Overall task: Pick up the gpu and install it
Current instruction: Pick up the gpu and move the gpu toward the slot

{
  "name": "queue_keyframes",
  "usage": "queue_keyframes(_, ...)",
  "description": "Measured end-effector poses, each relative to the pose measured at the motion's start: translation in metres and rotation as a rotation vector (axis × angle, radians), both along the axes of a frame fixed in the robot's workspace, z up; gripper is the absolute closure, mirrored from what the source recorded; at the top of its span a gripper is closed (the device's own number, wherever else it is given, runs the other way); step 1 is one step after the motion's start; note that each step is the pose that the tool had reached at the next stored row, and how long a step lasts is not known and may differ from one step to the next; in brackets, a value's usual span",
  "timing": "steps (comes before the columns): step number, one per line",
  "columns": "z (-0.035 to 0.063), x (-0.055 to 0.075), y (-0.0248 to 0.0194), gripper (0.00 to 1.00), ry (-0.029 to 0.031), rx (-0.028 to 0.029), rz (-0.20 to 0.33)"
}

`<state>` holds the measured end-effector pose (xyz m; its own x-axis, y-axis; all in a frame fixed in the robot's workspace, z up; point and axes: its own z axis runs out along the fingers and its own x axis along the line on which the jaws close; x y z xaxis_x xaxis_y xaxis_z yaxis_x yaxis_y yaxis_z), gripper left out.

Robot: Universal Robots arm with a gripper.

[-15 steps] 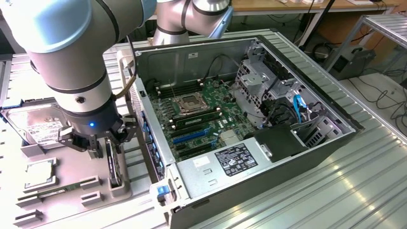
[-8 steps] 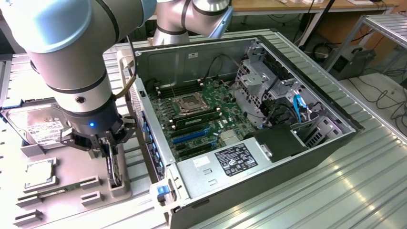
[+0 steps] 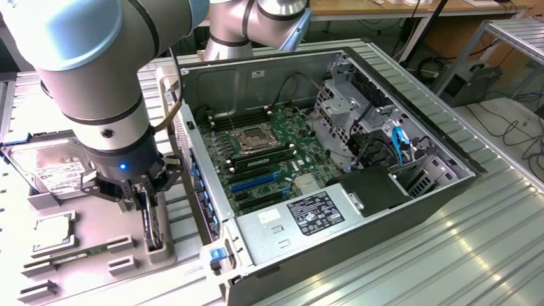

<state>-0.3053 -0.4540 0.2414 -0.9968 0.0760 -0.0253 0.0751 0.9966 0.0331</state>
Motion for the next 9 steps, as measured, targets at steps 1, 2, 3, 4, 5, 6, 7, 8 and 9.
queue_keyframes(1, 0.0, 0.0, 0.0, 0.74, 0.0, 0.0, 0.0)
queue_keyframes(2, 0.0, 0.0, 0.0, 0.74, 0.0, 0.0, 0.0)
queue_keyframes(3, 0.0001, 0.0, 0.0, 0.74, -0.0001, 0.0002, 0.0)
queue_keyframes(4, 0.0002, 0.0, 0.0, 0.74, -0.0003, 0.0004, 0.0)
queue_keyframes(5, 0.0006, 0.0001, 0.0001, 0.74, -0.0002, 0.0003, 0.0)
queue_keyframes(6, 0.0009, 0.0001, 0.0002, 0.74, -0.0001, 0.0002, 0.0)
queue_keyframes(7, 0.0012, 0.0, 0.0004, 0.74, 0.0, 0.0001, 0.0)
queue_keyframes(8, 0.0014, 0.0, 0.0005, 0.74, 0.0, 0.0, 0.0)
queue_keyframes(9, 0.0015, 0.0, 0.0007, 0.74, 0.0, 0.0001, 0.0)
